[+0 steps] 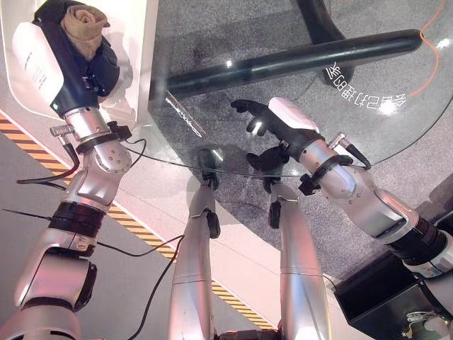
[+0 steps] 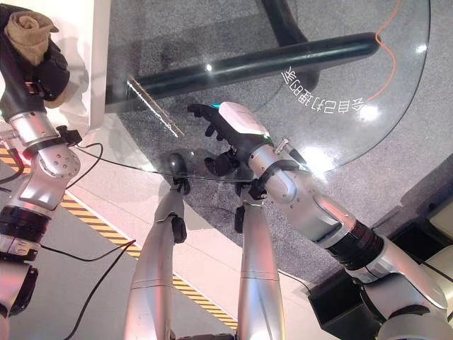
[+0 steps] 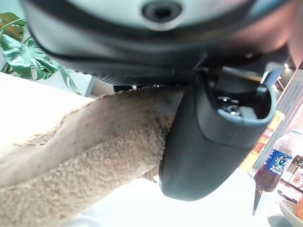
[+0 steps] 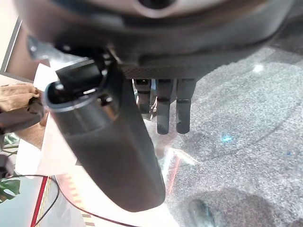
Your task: Wipe the table with a cloth and put it in the basket.
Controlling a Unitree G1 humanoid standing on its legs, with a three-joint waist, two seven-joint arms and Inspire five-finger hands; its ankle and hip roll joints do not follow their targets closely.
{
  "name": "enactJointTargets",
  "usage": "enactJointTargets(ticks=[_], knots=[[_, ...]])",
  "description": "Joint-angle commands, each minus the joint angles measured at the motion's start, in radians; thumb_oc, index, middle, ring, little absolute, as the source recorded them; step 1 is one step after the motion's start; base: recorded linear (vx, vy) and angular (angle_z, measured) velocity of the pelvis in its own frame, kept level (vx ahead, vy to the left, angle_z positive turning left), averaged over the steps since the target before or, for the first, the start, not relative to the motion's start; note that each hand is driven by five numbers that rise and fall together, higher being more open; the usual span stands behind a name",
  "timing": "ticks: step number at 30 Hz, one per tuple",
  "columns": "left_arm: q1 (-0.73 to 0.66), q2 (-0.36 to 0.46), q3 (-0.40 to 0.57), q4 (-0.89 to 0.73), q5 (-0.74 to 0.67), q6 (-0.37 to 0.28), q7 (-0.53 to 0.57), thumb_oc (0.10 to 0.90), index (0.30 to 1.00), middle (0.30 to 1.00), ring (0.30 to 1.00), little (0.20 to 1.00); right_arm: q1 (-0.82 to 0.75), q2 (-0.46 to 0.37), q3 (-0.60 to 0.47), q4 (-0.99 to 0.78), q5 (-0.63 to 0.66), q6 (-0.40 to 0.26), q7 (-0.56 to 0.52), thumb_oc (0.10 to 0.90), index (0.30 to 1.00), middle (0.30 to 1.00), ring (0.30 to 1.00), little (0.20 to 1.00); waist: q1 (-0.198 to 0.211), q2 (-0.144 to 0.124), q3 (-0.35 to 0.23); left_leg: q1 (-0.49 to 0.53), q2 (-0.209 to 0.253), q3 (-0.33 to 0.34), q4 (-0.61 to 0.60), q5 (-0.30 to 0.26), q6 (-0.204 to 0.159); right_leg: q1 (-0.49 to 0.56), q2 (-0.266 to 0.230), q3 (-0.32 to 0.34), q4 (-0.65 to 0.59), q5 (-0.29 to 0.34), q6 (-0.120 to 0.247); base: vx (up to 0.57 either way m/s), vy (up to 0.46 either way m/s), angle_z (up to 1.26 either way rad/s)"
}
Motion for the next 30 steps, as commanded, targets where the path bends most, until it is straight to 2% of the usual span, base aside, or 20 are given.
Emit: enactJointTargets(ticks=[1, 5, 6, 7, 9, 10, 12, 30], knots=[[-0.076, 0.057, 0.073, -0.023, -0.023, -0.087, 0.095, 0.100, 0.300, 0.300, 0.300, 0.200, 0.063, 0.003, 0.005, 0.029, 0.018, 0.022, 0.010, 0.800, 0.900, 0.900, 0.900, 0.900, 0.015, -0.037, -0.023, -0.011, -0.065, 0.078, 0.148, -0.186, -0.006, 0.005, 0.083, 0.011, -0.204, 0.143, 0.056, -0.02, -0.033, -0.01], [-0.106, 0.016, 0.061, 0.013, -0.060, -0.091, 0.029, 0.100, 0.300, 0.300, 0.300, 0.200, 0.039, 0.022, 0.004, 0.041, 0.011, 0.028, 0.012, 0.800, 0.900, 0.900, 0.900, 0.900, 0.010, -0.046, -0.023, -0.028, -0.063, 0.074, 0.147, -0.178, -0.010, -0.008, 0.090, 0.007, -0.202, 0.148, 0.054, -0.02, -0.021, 0.00], [-0.113, 0.011, 0.059, 0.024, -0.065, -0.091, 0.020, 0.309, 0.479, 0.479, 0.479, 0.409, 0.035, 0.024, 0.003, 0.048, 0.011, 0.026, 0.011, 0.800, 0.900, 0.900, 0.900, 0.900, 0.009, -0.047, -0.023, -0.030, -0.064, 0.073, 0.146, -0.177, -0.010, -0.010, 0.092, 0.008, -0.202, 0.150, 0.054, 0.00, 0.000, 0.00], [-0.122, 0.006, 0.056, 0.036, -0.075, -0.088, 0.009, 0.402, 0.559, 0.559, 0.559, 0.502, 0.030, 0.026, 0.005, 0.055, 0.011, 0.022, 0.010, 0.800, 0.900, 0.900, 0.900, 0.900, 0.009, -0.047, -0.023, -0.033, -0.064, 0.073, 0.147, -0.176, -0.011, -0.012, 0.093, 0.008, -0.202, 0.150, 0.053, 0.00, 0.000, 0.00], [-0.137, 0.001, 0.048, 0.064, -0.097, -0.088, -0.020, 0.482, 0.627, 0.627, 0.627, 0.582, 0.023, 0.029, 0.002, 0.063, 0.005, 0.014, 0.017, 0.800, 0.900, 0.900, 0.900, 0.900, 0.005, -0.049, -0.023, -0.034, -0.064, 0.073, 0.144, -0.174, -0.012, -0.013, 0.096, 0.008, -0.205, 0.150, 0.052, 0.00, 0.000, 0.00], [-0.139, 0.000, 0.046, 0.069, -0.107, -0.085, -0.026, 0.687, 0.804, 0.804, 0.804, 0.787, 0.024, 0.031, -0.001, 0.063, 0.002, 0.015, 0.017, 0.800, 0.900, 0.900, 0.900, 0.900, 0.004, -0.049, -0.023, -0.035, -0.064, 0.073, 0.144, -0.174, -0.013, -0.014, 0.097, 0.009, -0.206, 0.151, 0.052, 0.00, 0.000, 0.00], [-0.142, 0.000, 0.045, 0.075, -0.126, -0.084, -0.028, 0.800, 0.900, 0.900, 0.900, 0.900, 0.027, 0.033, -0.002, 0.062, 0.001, 0.016, 0.011, 0.800, 0.900, 0.900, 0.900, 0.900, 0.003, -0.050, -0.023, -0.037, -0.063, 0.073, 0.142, -0.172, -0.013, -0.013, 0.097, 0.009, -0.207, 0.151, 0.051, 0.00, 0.000, 0.00], [-0.104, -0.009, 0.068, 0.079, -0.134, -0.059, -0.007, 0.800, 0.900, 0.900, 0.900, 0.900, 0.066, 0.051, -0.021, 0.039, -0.038, 0.012, 0.009, 0.800, 0.900, 0.900, 0.900, 0.900, 0.007, -0.043, -0.023, -0.022, -0.058, 0.077, 0.152, -0.180, -0.016, 0.007, 0.092, -0.005, -0.200, 0.127, 0.040, 0.00, -0.016, 0.00]])
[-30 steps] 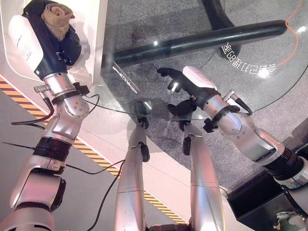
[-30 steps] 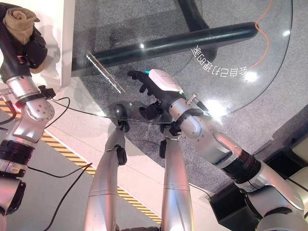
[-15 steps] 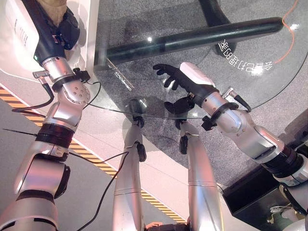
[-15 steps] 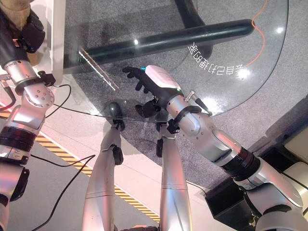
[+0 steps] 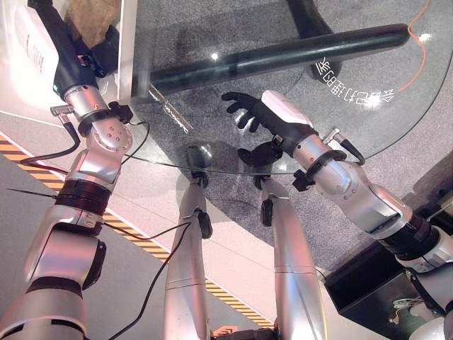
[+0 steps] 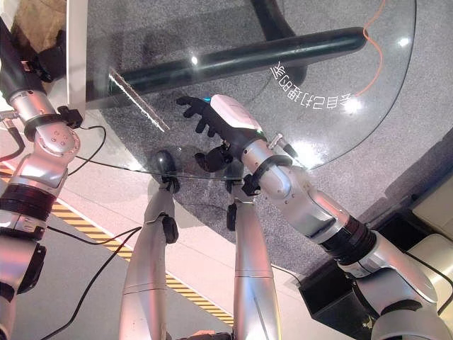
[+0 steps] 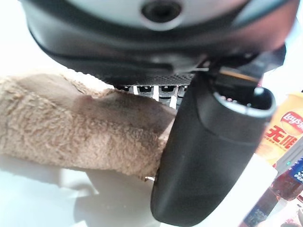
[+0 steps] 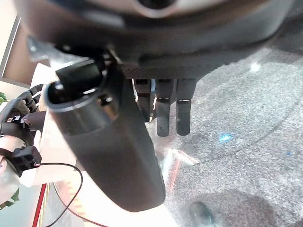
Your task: Wipe the table with a cloth and put it in the basket.
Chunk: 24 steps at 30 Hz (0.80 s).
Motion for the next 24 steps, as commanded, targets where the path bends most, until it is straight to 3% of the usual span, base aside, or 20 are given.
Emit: enactJointTargets(ticks=[1, 11, 14, 24], knots=[[0.001, 0.033, 0.076, -0.035, 0.009, -0.035, 0.064, 0.800, 0.900, 0.900, 0.900, 0.900, 0.097, 0.011, -0.017, 0.013, -0.051, 0.024, 0.008, 0.800, 0.900, 0.900, 0.900, 0.900, 0.034, -0.012, -0.021, 0.000, -0.062, 0.083, 0.153, -0.183, -0.012, 0.028, 0.087, 0.001, -0.200, 0.126, 0.039, 0.00, 0.000, 0.00], [0.078, 0.067, 0.122, -0.095, 0.041, -0.030, 0.063, 0.800, 0.900, 0.900, 0.900, 0.900, 0.151, 0.000, -0.035, -0.023, -0.092, 0.014, 0.020, 0.800, 0.900, 0.900, 0.900, 0.900, 0.044, -0.003, -0.021, 0.057, -0.060, 0.080, 0.147, -0.192, -0.008, 0.082, 0.082, -0.008, -0.197, 0.107, 0.037, 0.00, -0.014, 0.01], [0.109, 0.078, 0.142, -0.127, 0.039, -0.057, 0.051, 0.800, 0.900, 0.900, 0.900, 0.900, 0.178, 0.003, -0.046, -0.039, -0.105, 0.012, 0.018, 0.800, 0.900, 0.900, 0.900, 0.900, 0.049, -0.002, -0.021, 0.087, -0.062, 0.076, 0.143, -0.198, -0.006, 0.108, 0.079, -0.015, -0.198, 0.101, 0.038, 0.00, -0.048, 0.04], [0.325, 0.077, 0.270, -0.298, -0.006, -0.056, -0.019, 0.800, 0.900, 0.900, 0.900, 0.900, 0.294, 0.035, -0.099, -0.107, -0.168, -0.004, 0.028, 0.800, 0.900, 0.900, 0.900, 0.900, 0.081, -0.009, -0.021, 0.202, -0.075, 0.055, 0.126, -0.213, -0.004, 0.229, 0.073, -0.046, -0.201, 0.069, 0.037, -0.01, -0.065, 0.05]])
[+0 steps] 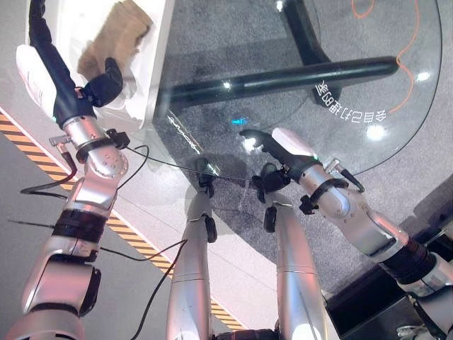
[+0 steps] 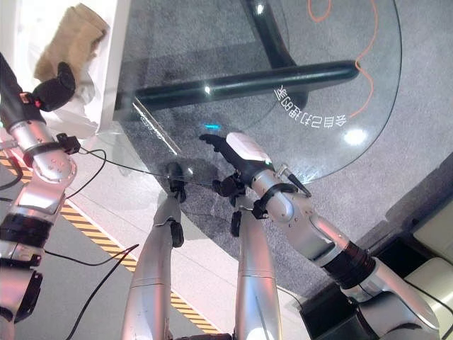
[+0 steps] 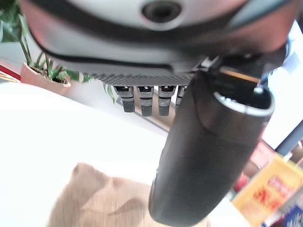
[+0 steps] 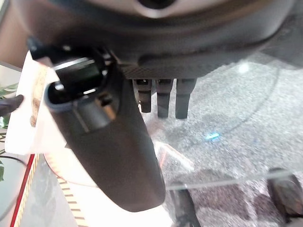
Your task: Wipe the table with a cloth and put it in the basket.
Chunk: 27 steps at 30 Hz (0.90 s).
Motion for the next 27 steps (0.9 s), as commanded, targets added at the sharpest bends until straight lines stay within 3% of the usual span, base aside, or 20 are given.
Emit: enactJointTargets(ticks=[1, 7, 13, 20, 23, 24, 25, 27], knots=[[0.010, 0.072, 0.105, -0.036, -0.008, -0.058, 0.020, 0.800, 0.900, 0.900, 0.900, 0.900, 0.027, 0.021, -0.063, -0.110, -0.053, -0.041, -0.002, 0.800, 0.900, 0.900, 0.900, 0.900, 0.017, -0.012, -0.022, 0.045, -0.075, 0.085, 0.161, -0.228, 0.021, 0.082, 0.077, -0.020, -0.216, 0.087, 0.053, -0.02, -0.053, 0.05], [0.094, 0.107, 0.147, -0.075, -0.037, -0.058, -0.038, 0.800, 0.900, 0.900, 0.900, 0.900, 0.092, 0.009, -0.091, -0.149, -0.053, -0.056, -0.009, 0.800, 0.900, 0.900, 0.900, 0.900, 0.024, -0.027, -0.022, 0.120, -0.072, 0.083, 0.154, -0.235, 0.019, 0.165, 0.084, -0.034, -0.214, 0.070, 0.049, -0.02, -0.092, 0.06], [0.207, 0.079, 0.182, -0.146, -0.092, -0.093, -0.121, 0.800, 0.900, 0.900, 0.900, 0.900, 0.161, 0.012, -0.111, -0.155, -0.060, -0.076, -0.026, 0.800, 0.900, 0.900, 0.900, 0.900, 0.038, -0.037, -0.022, 0.171, -0.067, 0.072, 0.151, -0.238, 0.014, 0.223, 0.088, -0.052, -0.206, 0.049, 0.041, -0.02, -0.129, 0.01], [0.487, -0.082, 0.187, -0.361, -0.215, -0.150, -0.263, 0.800, 0.900, 0.900, 0.900, 0.900, 0.361, 0.047, -0.172, -0.107, -0.015, -0.150, -0.081, 0.800, 0.900, 0.900, 0.900, 0.900, 0.065, -0.040, -0.022, 0.278, -0.069, 0.037, 0.133, -0.243, 0.014, 0.333, 0.100, -0.069, -0.199, 0.010, 0.031, -0.03, -0.156, 0.00], [0.566, -0.116, 0.168, -0.371, -0.258, -0.147, -0.351, 0.800, 0.900, 0.900, 0.900, 0.900, 0.443, 0.080, -0.196, 0.000, 0.107, -0.210, -0.126, 0.800, 0.900, 0.900, 0.900, 0.900, 0.071, -0.033, -0.022, 0.346, -0.073, 0.019, 0.122, -0.243, 0.010, 0.403, 0.102, -0.067, -0.207, 0.000, 0.028, -0.03, -0.115, -0.03], [0.572, -0.119, 0.167, -0.368, -0.271, -0.145, -0.362, 0.800, 0.900, 0.900, 0.900, 0.900, 0.447, 0.085, -0.196, 0.015, 0.114, -0.215, -0.131, 0.800, 0.900, 0.900, 0.900, 0.900, 0.072, -0.032, -0.022, 0.353, -0.073, 0.017, 0.120, -0.242, 0.010, 0.411, 0.102, -0.066, -0.209, -0.001, 0.027, -0.03, -0.100, 0.04], [0.615, -0.142, 0.153, -0.332, -0.342, -0.133, -0.428, 0.800, 0.900, 0.900, 0.900, 0.900, 0.476, 0.120, -0.210, 0.114, 0.137, -0.268, -0.151, 0.800, 0.900, 0.900, 0.900, 0.900, 0.073, -0.030, -0.022, 0.416, -0.074, 0.005, 0.097, -0.235, 0.006, 0.473, 0.101, -0.063, -0.226, -0.002, 0.028, -0.02, -0.095, 0.03], [0.644, -0.148, 0.142, -0.316, -0.378, -0.129, -0.443, 0.800, 0.900, 0.900, 0.900, 0.900, 0.493, 0.133, -0.225, 0.156, 0.161, -0.285, -0.156, 0.800, 0.900, 0.900, 0.900, 0.900, 0.073, -0.029, -0.022, 0.466, -0.073, -0.001, 0.074, -0.228, 0.002, 0.524, 0.100, -0.061, -0.246, 0.000, 0.028, -0.01, -0.087, 0.00]])
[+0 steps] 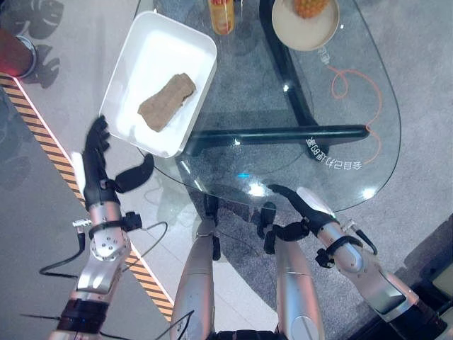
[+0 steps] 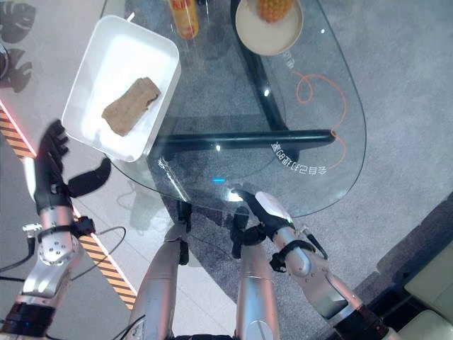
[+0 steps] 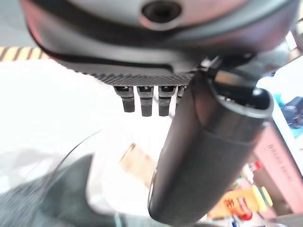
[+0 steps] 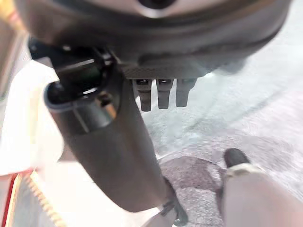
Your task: Wipe the table with a cloth and put it in the basket.
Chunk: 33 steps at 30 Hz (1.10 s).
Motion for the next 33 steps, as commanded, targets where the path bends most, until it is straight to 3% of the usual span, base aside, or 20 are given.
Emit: enactJointTargets(ticks=[1, 5, 8, 12, 18, 25, 33], knots=[[0.049, 0.004, 0.045, 0.025, -0.157, -0.047, -0.098, 0.800, 0.900, 0.900, 0.900, 0.900, 0.035, 0.045, -0.077, 0.058, 0.084, -0.164, -0.043, 0.800, 0.900, 0.900, 0.900, 0.900, 0.002, -0.012, -0.025, 0.173, -0.089, 0.030, 0.096, -0.182, 0.022, 0.229, 0.080, -0.017, -0.227, 0.066, 0.036, 0.02, -0.068, -0.04], [0.104, -0.011, 0.027, 0.091, -0.221, 0.001, -0.163, 0.800, 0.900, 0.900, 0.900, 0.900, 0.085, 0.068, -0.119, 0.135, 0.104, -0.186, -0.049, 0.800, 0.900, 0.900, 0.900, 0.900, -0.006, -0.012, -0.044, 0.274, -0.076, 0.037, 0.041, -0.165, 0.012, 0.346, 0.079, -0.021, -0.290, 0.075, 0.033, 0.04, -0.091, -0.07], [0.155, -0.051, -0.008, 0.209, -0.299, 0.058, -0.249, 0.800, 0.900, 0.900, 0.900, 0.900, 0.126, 0.107, -0.136, 0.259, 0.118, -0.202, -0.080, 0.800, 0.900, 0.900, 0.900, 0.900, -0.006, -0.018, -0.124, 0.353, -0.067, 0.044, -0.010, -0.161, 0.004, 0.453, 0.076, -0.030, -0.367, 0.085, 0.033, 0.10, -0.126, 0.02], [0.176, -0.108, -0.065, 0.338, -0.301, 0.117, -0.347, 0.800, 0.900, 0.900, 0.900, 0.900, 0.150, 0.155, -0.138, 0.364, 0.132, -0.163, -0.096, 0.800, 0.900, 0.900, 0.900, 0.900, -0.007, -0.026, -0.198, 0.424, -0.060, 0.045, -0.041, -0.168, 0.003, 0.536, 0.075, -0.032, -0.416, 0.089, 0.034, 0.06, -0.078, 0.01], [0.150, -0.208, -0.123, 0.545, -0.380, 0.160, -0.338, 0.800, 0.900, 0.900, 0.900, 0.900, 0.122, 0.237, -0.099, 0.574, 0.179, -0.111, -0.084, 0.800, 0.900, 0.900, 0.900, 0.900, -0.007, -0.034, -0.288, 0.489, -0.051, 0.039, -0.066, -0.179, 0.008, 0.604, 0.073, -0.030, -0.451, 0.095, 0.035, 0.06, -0.035, 0.01], [0.067, -0.308, -0.159, 0.925, -0.376, 0.194, -0.360, 0.800, 0.900, 0.900, 0.900, 0.900, 0.046, 0.347, -0.081, 0.977, 0.243, -0.133, -0.055, 0.800, 0.900, 0.900, 0.900, 0.900, 0.006, -0.028, -0.375, 0.567, -0.039, 0.014, -0.146, -0.172, 0.015, 0.674, 0.078, -0.021, -0.523, 0.119, 0.047, 0.03, -0.024, 0.01], [0.024, -0.344, -0.143, 1.170, -0.350, 0.225, -0.432, 0.800, 0.900, 0.900, 0.900, 0.900, 0.014, 0.404, -0.119, 1.215, 0.274, -0.103, -0.017, 0.800, 0.900, 0.900, 0.900, 0.900, 0.003, -0.013, -0.427, 0.629, -0.022, 0.025, -0.229, -0.154, 0.010, 0.720, 0.074, -0.010, -0.602, 0.154, 0.060, 0.03, 0.012, -0.03]])
